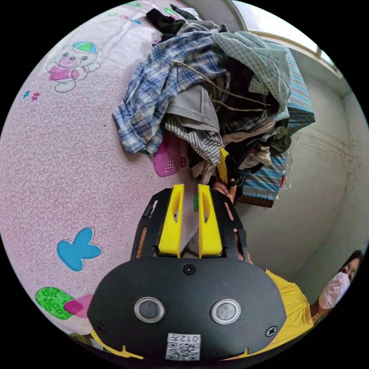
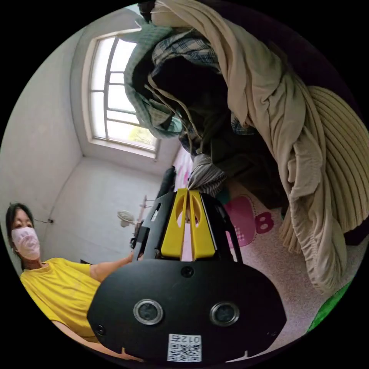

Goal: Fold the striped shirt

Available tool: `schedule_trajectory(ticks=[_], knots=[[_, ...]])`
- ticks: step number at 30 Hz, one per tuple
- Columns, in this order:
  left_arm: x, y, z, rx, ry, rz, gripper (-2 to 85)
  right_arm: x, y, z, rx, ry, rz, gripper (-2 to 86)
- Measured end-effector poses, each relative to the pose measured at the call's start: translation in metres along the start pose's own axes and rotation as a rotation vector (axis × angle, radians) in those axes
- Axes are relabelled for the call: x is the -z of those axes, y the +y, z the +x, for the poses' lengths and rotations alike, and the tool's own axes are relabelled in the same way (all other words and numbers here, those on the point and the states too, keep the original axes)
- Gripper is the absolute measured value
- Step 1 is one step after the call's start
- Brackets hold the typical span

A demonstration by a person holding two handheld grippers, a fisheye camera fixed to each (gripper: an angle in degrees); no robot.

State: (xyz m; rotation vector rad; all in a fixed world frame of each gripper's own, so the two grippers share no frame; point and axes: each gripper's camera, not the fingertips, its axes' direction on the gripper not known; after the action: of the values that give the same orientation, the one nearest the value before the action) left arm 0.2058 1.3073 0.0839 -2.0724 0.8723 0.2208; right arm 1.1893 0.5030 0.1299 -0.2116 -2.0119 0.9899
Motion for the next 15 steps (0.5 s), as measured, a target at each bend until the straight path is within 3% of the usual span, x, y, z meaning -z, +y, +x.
schedule_trajectory(ticks=[9,12,15], knots=[[-0.054,-0.063,-0.033,0.118,0.294,0.013,11.0,0.066,-0.008,-0.012,0.077,-0.192,0.000,0.7],[-0.056,-0.060,-0.049,0.150,0.487,0.071,7.3,0.082,-0.004,-0.018,0.092,-0.230,0.025,0.7],[-0.044,-0.056,-0.031,0.022,0.705,0.109,3.1,0.104,0.000,-0.024,0.097,-0.344,0.106,0.8]])
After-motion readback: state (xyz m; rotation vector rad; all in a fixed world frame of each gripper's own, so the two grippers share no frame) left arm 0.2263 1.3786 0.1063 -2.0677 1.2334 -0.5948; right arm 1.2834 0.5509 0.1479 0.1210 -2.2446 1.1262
